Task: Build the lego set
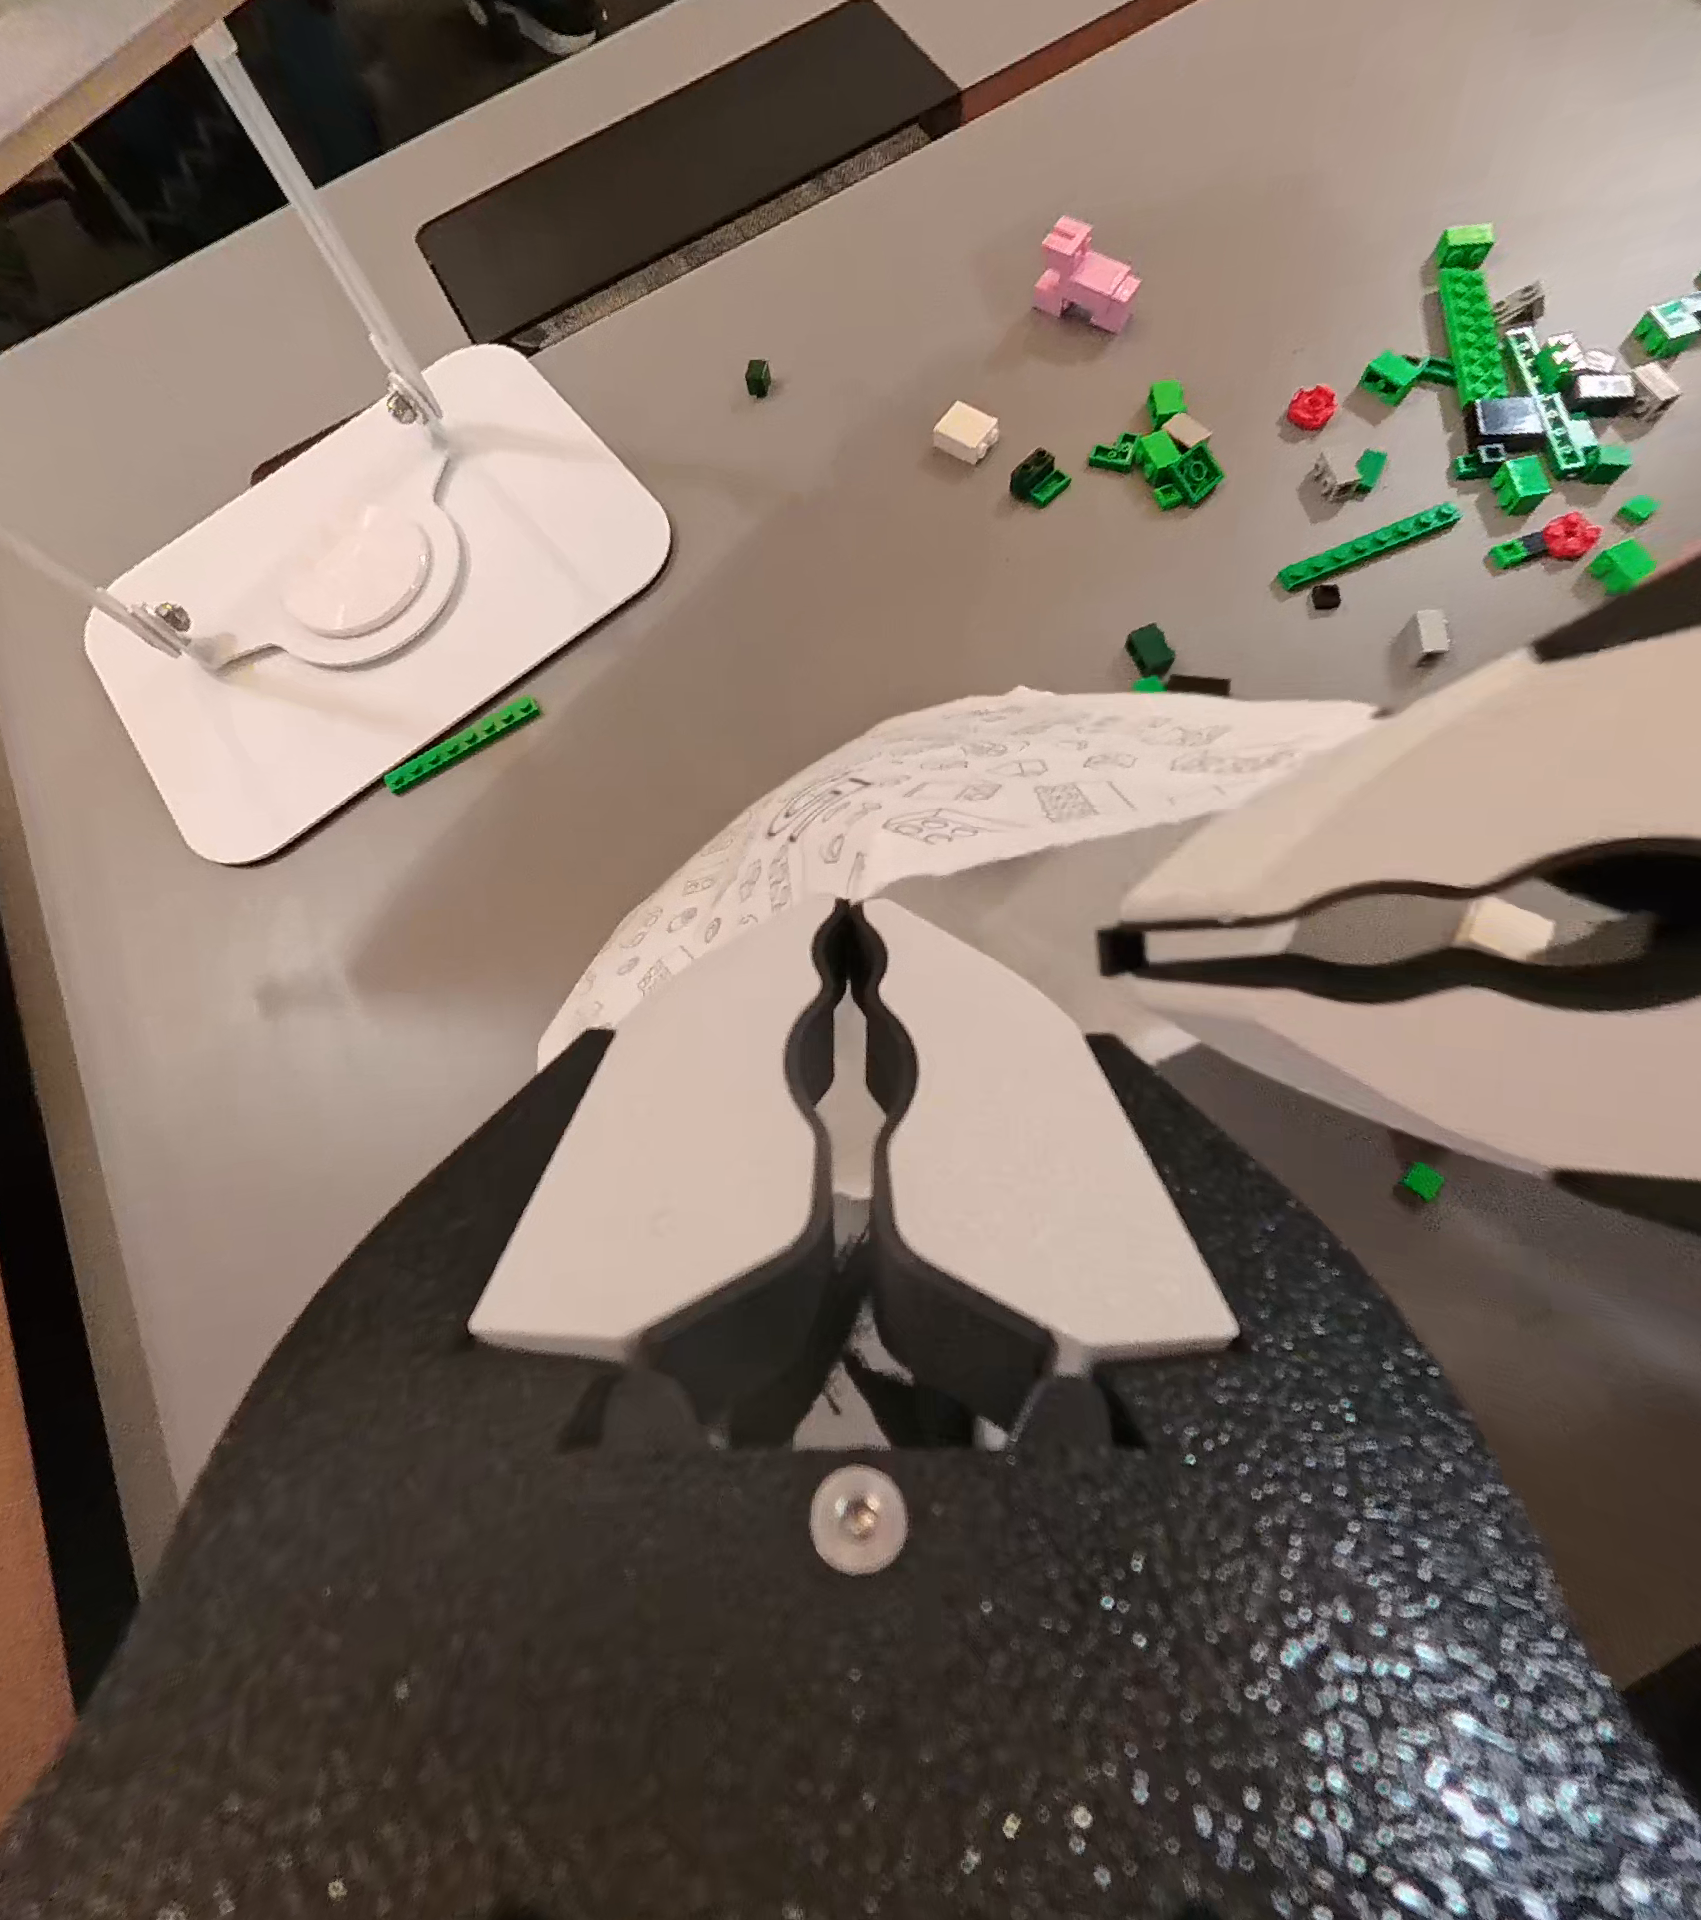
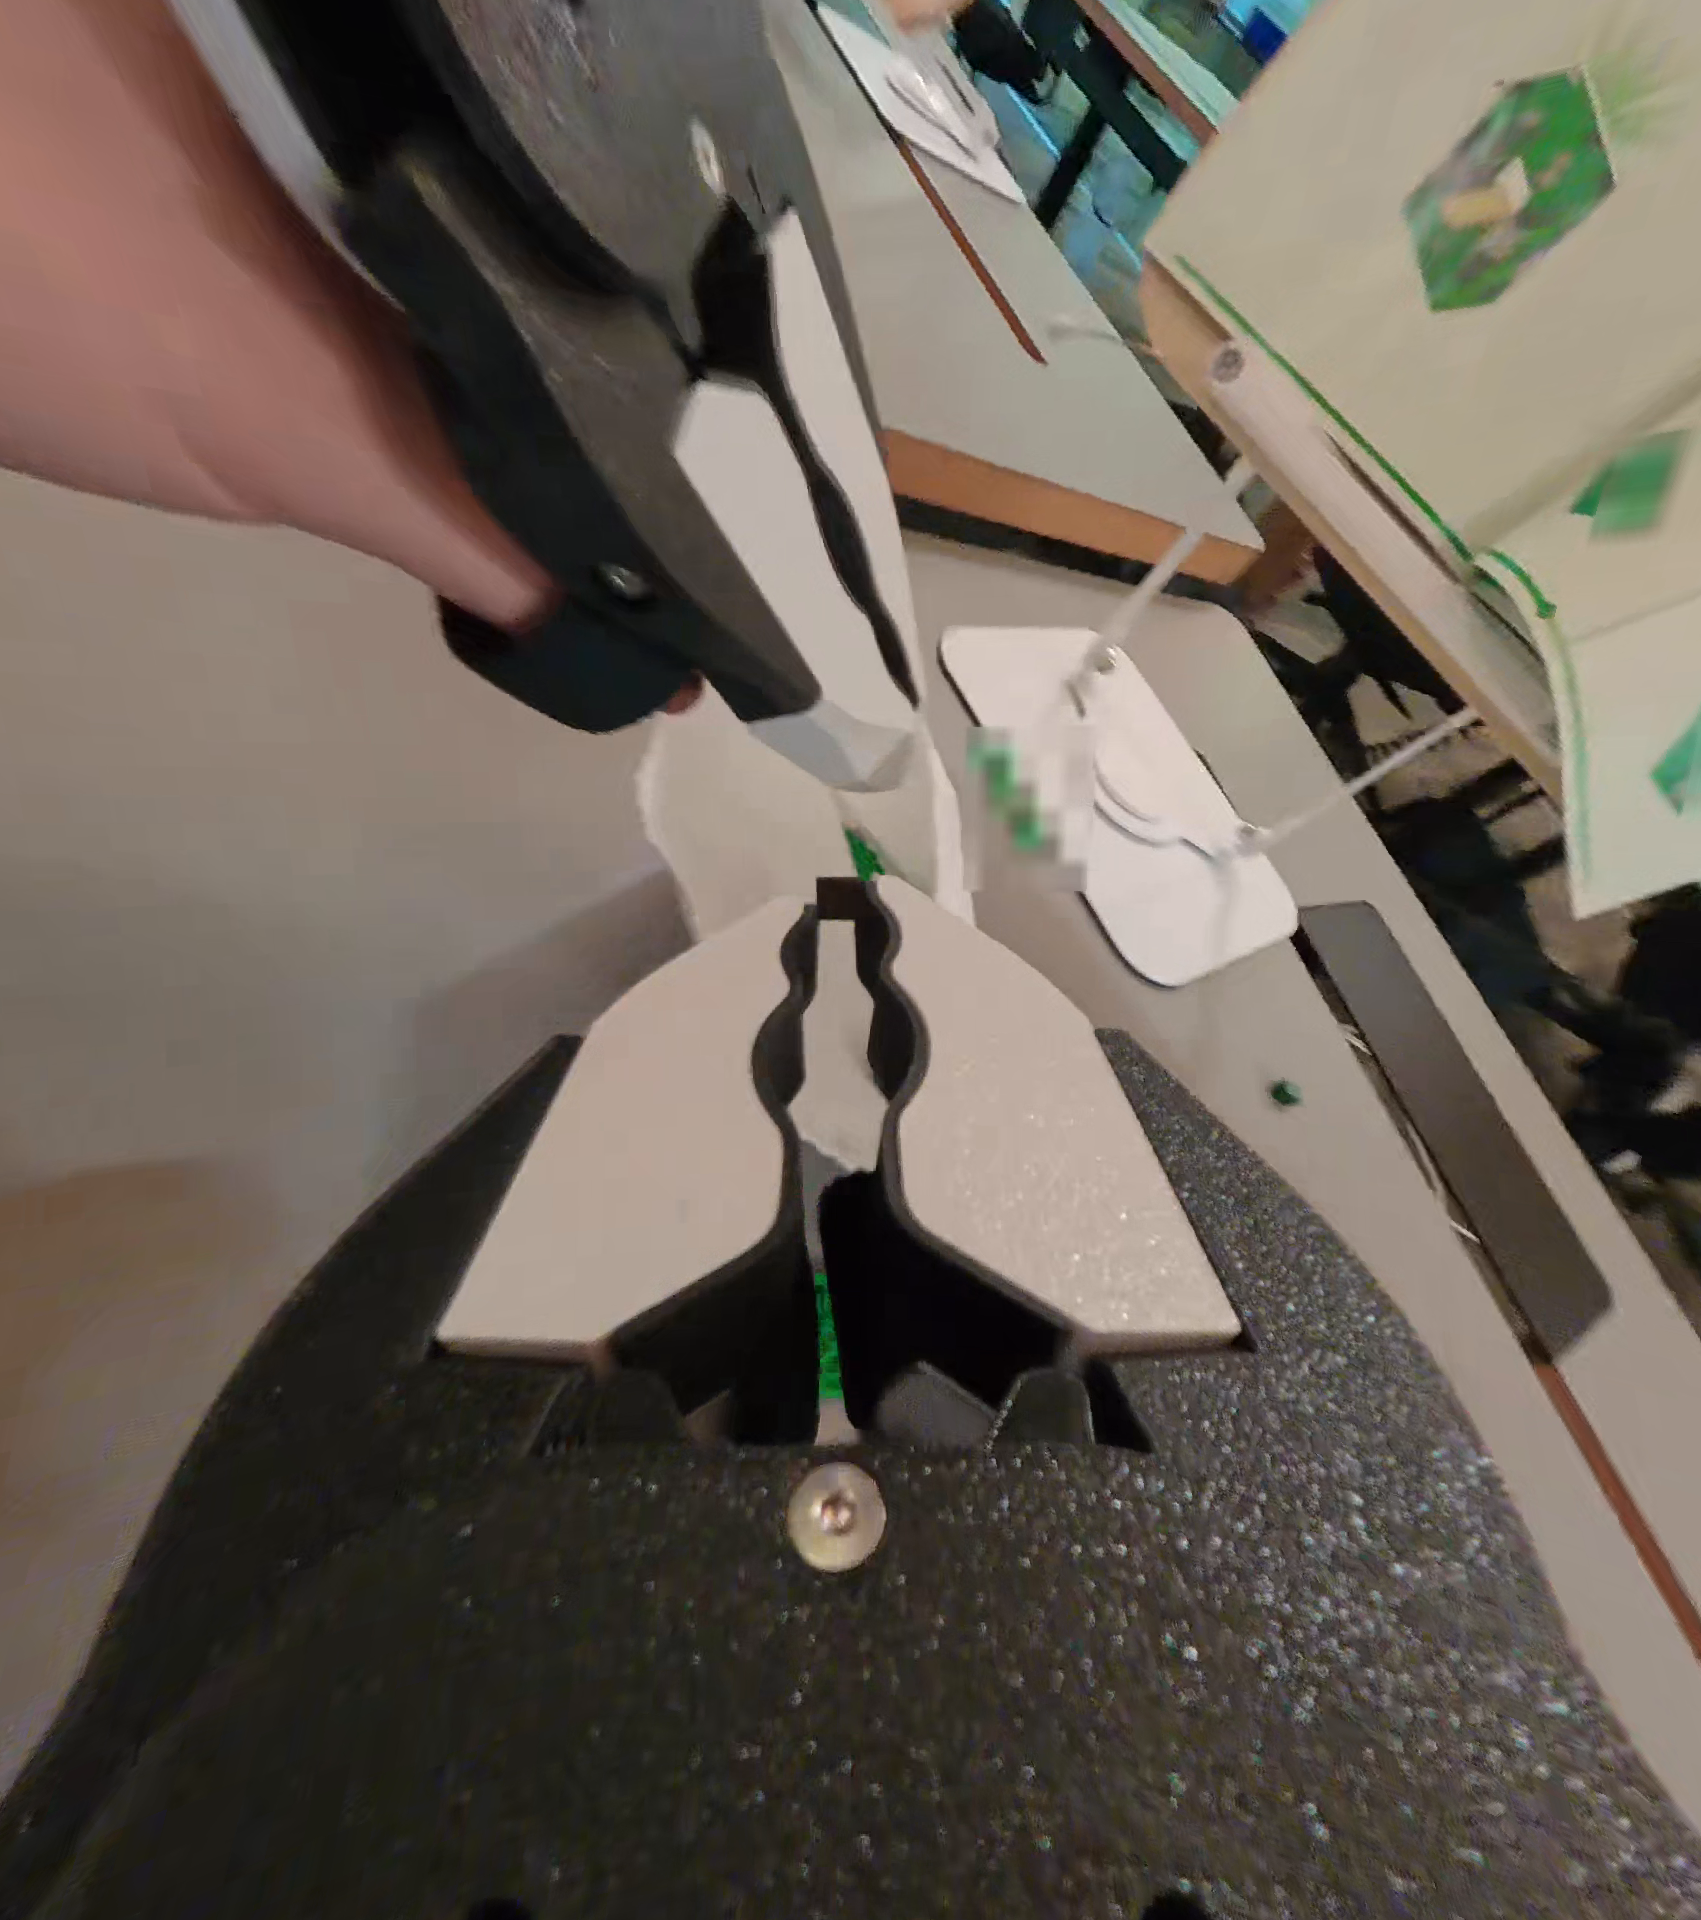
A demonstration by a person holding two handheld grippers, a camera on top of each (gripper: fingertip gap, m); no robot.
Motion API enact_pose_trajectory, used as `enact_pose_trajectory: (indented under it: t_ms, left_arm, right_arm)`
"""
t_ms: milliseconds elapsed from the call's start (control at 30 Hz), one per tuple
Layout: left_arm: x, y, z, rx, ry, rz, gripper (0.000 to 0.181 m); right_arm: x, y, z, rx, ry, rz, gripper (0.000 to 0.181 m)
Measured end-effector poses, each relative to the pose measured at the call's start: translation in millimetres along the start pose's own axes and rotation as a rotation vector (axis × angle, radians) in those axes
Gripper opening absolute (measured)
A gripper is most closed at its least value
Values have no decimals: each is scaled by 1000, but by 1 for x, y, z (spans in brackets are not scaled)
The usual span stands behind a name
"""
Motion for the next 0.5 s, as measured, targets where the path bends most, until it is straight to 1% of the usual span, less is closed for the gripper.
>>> enact_pose_trajectory:
  t_ms: [100, 267, 433, 500]
  left_arm:
    - [0, 1, 1, -7, -1, 4, 0]
    - [1, 2, 3, -8, -18, -5, 0]
    - [2, 2, 2, -2, -23, -13, 0]
    - [3, 2, 2, -2, -25, -14, 0]
  right_arm:
    - [-3, -5, 2, -41, 2, -64, 8]
    - [-4, -7, 4, -75, 26, -109, 8]
    - [-4, -6, 3, -57, 23, -88, 8]
    - [-3, -5, 2, -52, 26, -78, 17]
Point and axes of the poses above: each gripper's, where its closed fingertips meet, y back along the fingers, x out of its top, z = x × y across the jaws, the point moved 9 cm from there along y, back along the fingers, and after that the axes turned 12 degrees about x, right-handed, at the moved point
